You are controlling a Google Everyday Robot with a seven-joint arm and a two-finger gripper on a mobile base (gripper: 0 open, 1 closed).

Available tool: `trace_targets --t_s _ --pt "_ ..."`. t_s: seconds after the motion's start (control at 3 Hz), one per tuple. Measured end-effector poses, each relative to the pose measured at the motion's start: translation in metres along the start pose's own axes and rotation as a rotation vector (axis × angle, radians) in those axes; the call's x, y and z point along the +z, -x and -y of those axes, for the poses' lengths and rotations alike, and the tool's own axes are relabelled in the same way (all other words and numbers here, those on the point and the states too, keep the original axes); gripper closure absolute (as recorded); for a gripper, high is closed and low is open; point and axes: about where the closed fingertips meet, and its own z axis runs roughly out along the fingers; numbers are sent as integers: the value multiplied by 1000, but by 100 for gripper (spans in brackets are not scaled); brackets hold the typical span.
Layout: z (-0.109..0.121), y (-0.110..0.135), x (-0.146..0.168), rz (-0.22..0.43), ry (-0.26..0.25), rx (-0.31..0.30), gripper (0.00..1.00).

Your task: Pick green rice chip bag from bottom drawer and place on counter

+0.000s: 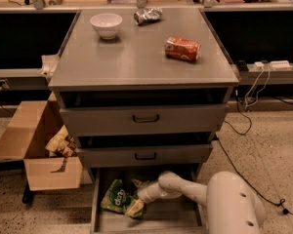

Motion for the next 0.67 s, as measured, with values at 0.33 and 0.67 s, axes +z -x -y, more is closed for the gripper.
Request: trace_targets --t_s 0.33,0.67 --pt "7 -13 14 -12 7 17 21" --pt "7 -13 14 -12 7 17 44"
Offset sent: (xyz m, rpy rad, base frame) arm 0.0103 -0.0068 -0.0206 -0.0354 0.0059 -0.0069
